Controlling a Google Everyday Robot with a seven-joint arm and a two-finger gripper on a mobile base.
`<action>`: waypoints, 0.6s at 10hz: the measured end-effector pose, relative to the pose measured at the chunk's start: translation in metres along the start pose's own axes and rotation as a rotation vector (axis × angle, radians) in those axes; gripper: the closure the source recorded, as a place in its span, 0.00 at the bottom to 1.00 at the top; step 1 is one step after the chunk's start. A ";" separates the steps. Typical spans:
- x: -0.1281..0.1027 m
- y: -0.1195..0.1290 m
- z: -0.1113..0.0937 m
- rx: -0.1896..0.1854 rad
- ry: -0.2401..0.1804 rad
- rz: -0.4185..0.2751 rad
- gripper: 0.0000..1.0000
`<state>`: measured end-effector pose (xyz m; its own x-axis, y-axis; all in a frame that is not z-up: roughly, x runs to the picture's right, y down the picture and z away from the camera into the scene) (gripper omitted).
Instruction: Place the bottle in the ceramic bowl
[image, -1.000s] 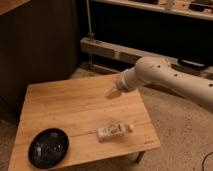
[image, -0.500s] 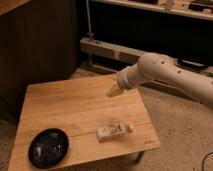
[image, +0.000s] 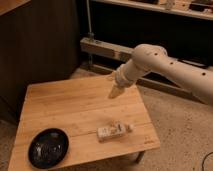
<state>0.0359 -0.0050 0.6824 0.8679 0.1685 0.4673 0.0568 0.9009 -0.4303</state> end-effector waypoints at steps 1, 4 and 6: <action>0.004 0.003 -0.001 -0.010 0.001 0.002 0.35; 0.022 0.030 0.014 -0.081 0.019 0.011 0.35; 0.030 0.051 0.035 -0.114 0.036 0.005 0.35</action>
<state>0.0476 0.0602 0.7008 0.8855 0.1564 0.4375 0.1066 0.8482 -0.5189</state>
